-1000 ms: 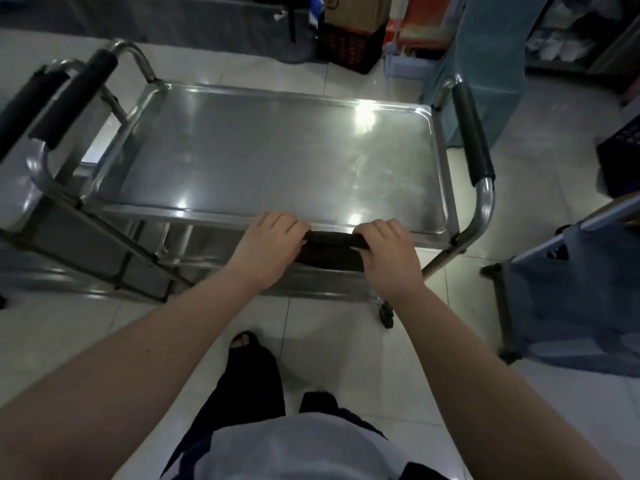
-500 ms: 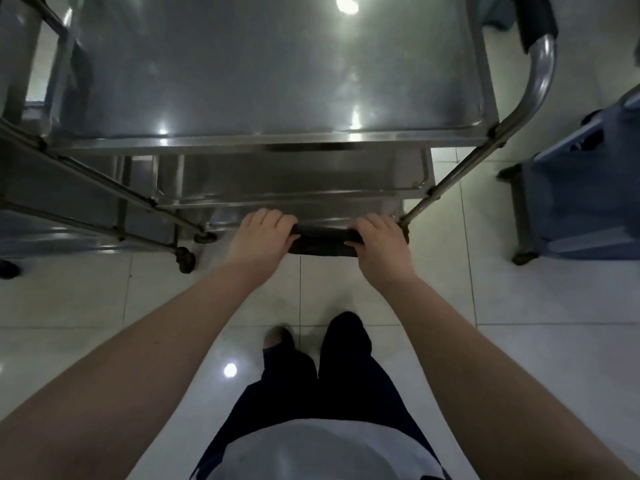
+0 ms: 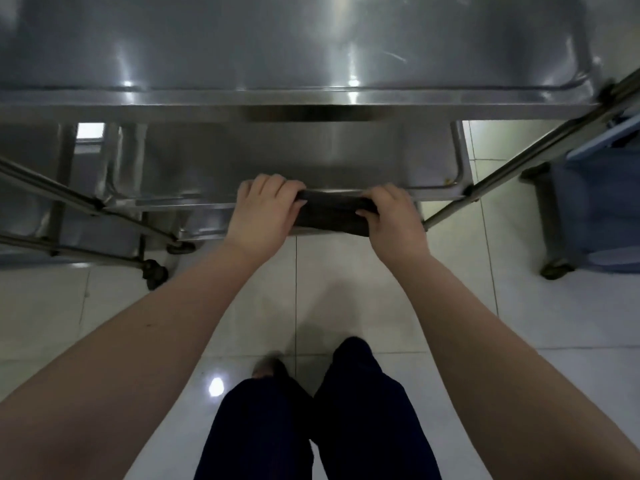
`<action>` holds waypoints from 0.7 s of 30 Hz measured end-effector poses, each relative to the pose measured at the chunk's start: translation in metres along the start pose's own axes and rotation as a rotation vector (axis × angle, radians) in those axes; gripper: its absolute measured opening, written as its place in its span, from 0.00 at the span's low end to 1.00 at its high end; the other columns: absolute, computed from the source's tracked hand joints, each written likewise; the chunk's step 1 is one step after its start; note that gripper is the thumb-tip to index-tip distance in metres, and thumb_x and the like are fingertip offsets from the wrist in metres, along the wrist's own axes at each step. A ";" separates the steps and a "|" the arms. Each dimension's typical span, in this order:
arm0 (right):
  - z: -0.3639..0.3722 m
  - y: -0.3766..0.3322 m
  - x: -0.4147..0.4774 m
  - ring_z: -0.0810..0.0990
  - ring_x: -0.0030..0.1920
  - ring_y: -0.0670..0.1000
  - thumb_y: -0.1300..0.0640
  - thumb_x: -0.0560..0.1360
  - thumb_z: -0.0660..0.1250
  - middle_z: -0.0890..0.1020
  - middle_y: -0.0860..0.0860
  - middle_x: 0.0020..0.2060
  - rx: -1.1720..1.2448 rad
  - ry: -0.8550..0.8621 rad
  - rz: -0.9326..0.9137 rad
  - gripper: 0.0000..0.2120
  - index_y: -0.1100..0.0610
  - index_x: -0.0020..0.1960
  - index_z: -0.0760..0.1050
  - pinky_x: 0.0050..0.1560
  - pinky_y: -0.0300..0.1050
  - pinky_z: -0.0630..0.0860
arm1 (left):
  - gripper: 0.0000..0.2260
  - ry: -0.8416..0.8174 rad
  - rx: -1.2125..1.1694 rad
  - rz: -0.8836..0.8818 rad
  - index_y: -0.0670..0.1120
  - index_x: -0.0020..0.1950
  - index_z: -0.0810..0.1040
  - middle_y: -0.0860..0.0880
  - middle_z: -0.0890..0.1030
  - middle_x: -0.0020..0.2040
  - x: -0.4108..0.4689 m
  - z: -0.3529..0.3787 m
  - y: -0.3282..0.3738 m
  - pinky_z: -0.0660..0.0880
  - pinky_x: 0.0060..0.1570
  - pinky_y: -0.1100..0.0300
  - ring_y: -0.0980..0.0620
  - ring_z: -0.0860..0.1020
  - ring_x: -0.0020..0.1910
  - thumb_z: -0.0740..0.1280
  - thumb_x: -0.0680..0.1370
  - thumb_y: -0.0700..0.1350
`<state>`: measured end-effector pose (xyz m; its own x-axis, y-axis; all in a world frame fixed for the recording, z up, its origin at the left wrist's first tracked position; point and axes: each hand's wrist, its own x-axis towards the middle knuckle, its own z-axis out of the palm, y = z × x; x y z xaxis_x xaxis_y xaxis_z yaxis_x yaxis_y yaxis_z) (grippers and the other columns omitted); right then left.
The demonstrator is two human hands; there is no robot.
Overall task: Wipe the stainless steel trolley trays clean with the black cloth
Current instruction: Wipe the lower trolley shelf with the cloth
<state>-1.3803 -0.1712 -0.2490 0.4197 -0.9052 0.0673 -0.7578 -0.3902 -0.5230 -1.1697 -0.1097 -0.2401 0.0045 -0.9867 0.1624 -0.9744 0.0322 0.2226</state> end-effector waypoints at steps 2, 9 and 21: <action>0.015 0.020 0.019 0.74 0.50 0.61 0.65 0.75 0.67 0.78 0.60 0.48 -0.003 0.038 -0.048 0.07 0.63 0.53 0.78 0.49 0.49 0.67 | 0.10 0.070 0.024 0.028 0.42 0.56 0.80 0.40 0.80 0.48 0.014 0.027 -0.008 0.70 0.48 0.45 0.37 0.76 0.48 0.64 0.80 0.45; 0.046 0.058 0.073 0.74 0.53 0.63 0.65 0.76 0.66 0.78 0.62 0.51 -0.015 0.123 -0.146 0.08 0.65 0.55 0.77 0.51 0.51 0.71 | 0.09 0.195 0.070 0.092 0.42 0.56 0.80 0.39 0.80 0.49 0.066 0.074 -0.031 0.70 0.51 0.44 0.35 0.76 0.50 0.66 0.80 0.44; 0.025 0.095 0.207 0.76 0.59 0.61 0.57 0.78 0.65 0.81 0.59 0.56 -0.225 0.274 -0.120 0.10 0.58 0.58 0.79 0.58 0.49 0.70 | 0.12 0.386 0.136 0.010 0.47 0.60 0.78 0.44 0.78 0.57 0.183 0.107 -0.034 0.64 0.57 0.49 0.40 0.71 0.60 0.60 0.82 0.50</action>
<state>-1.3526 -0.3909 -0.3063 0.3860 -0.8504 0.3576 -0.8152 -0.4959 -0.2994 -1.1595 -0.3086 -0.3209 0.0537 -0.8535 0.5182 -0.9955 -0.0053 0.0945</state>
